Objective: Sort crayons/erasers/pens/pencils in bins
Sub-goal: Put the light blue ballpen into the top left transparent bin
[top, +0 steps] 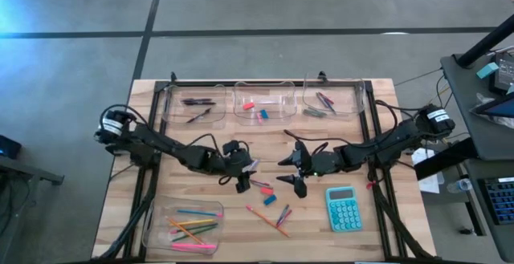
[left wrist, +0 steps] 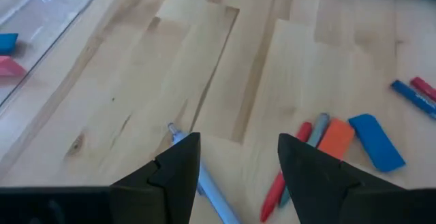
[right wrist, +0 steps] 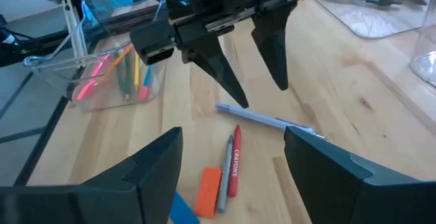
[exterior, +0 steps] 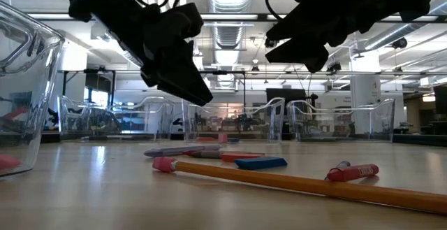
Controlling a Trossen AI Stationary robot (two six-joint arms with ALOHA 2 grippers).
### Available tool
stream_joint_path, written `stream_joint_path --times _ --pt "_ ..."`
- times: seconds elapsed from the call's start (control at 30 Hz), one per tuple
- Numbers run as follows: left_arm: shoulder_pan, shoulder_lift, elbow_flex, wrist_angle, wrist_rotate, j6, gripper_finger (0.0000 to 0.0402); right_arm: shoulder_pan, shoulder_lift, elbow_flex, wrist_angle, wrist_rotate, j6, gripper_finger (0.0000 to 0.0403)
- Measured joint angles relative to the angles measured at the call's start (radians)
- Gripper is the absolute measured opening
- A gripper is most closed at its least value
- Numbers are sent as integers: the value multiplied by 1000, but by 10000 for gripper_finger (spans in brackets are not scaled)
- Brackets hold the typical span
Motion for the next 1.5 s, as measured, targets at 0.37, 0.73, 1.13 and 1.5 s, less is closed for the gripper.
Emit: stream_joint_path --times 0.37,0.73,1.13,1.5 --pt "58 119 15 36 3 4 183 0 0 0 -1 8 0 244" --pt "99 159 15 40 13 6 183 0 0 0 -2 26 -9 242" --pt "103 159 4 38 94 -1 183 0 0 0 -1 26 -10 238" --pt "93 223 6 87 74 -27 183 0 0 0 -1 26 -10 238"
